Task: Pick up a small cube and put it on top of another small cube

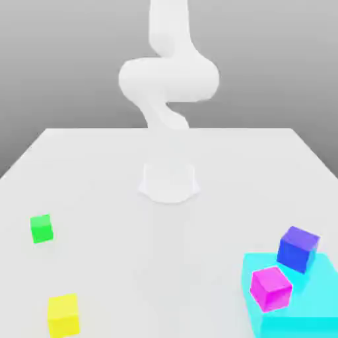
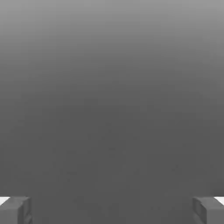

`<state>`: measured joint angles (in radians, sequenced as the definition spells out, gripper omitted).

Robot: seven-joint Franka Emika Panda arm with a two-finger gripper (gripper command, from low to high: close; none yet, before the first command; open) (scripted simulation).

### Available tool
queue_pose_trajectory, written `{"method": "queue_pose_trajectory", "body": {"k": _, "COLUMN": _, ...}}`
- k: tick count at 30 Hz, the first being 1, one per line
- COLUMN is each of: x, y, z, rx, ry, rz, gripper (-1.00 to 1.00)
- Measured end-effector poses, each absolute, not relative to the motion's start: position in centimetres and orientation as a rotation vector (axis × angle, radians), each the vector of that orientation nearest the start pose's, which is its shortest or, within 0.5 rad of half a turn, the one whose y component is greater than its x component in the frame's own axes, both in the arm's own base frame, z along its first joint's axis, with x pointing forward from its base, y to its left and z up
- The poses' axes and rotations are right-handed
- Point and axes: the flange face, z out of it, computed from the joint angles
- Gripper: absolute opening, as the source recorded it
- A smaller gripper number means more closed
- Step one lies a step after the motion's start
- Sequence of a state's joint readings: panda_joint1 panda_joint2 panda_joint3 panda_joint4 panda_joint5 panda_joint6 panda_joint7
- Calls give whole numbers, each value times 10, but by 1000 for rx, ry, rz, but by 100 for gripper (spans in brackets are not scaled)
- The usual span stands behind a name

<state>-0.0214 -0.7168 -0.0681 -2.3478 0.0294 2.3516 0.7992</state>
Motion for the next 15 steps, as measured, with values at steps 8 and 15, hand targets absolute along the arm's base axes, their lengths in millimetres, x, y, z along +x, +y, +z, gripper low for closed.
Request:
{"method": "queue_pose_trajectory", "body": {"k": 8, "x": 412, "y": -181, "z": 463, "rx": -2239, "ry": 1689, "rz": -507, "gripper": 0}}
{"method": "queue_pose_trajectory", "body": {"k": 15, "x": 342, "y": -269, "z": 303, "rx": -2007, "ry": 2162, "rz": -226, "gripper": 0}}
